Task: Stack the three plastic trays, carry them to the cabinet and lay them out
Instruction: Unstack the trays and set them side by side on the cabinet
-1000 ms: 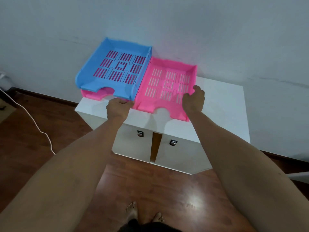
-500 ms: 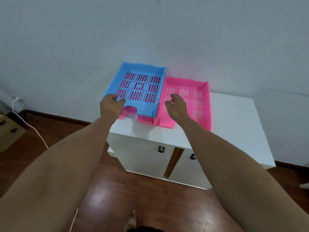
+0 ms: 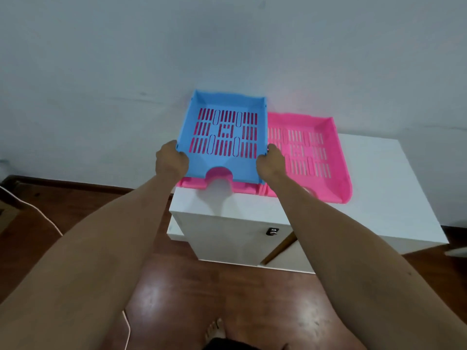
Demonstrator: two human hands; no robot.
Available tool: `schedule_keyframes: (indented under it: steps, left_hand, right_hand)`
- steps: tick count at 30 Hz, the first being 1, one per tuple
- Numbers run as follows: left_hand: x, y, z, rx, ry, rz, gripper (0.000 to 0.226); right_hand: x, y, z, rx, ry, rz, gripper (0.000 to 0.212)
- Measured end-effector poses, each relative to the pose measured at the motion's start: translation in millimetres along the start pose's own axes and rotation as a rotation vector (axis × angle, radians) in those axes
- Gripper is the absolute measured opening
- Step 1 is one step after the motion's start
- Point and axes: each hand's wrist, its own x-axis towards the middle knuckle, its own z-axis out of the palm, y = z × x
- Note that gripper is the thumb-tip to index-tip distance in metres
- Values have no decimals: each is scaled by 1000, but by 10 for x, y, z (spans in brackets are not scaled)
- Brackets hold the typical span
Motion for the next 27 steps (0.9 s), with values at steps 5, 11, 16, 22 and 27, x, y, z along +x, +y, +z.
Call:
schedule_keyframes:
  steps: [5, 11, 16, 22, 27]
  left_hand:
    - [-15, 32, -56, -33, 35, 27, 28]
    - [-94, 267, -176, -17, 121, 104, 23]
    - [-294, 516, -86, 1, 118, 208, 26]
    - [-809, 1083, 337, -64, 87, 268, 27]
    - [-1309, 1697, 905, -100, 89, 300, 25]
  right_hand:
    - [-13, -32, 14, 56, 32, 18, 32]
    - [-118, -146, -148, 156, 121, -9, 35]
    - [-200, -54, -574, 170, 183, -38, 37]
    - [-239, 349, -1375, 137, 235, -44, 39]
    - [-225, 852, -2251, 77, 274, -18, 38]
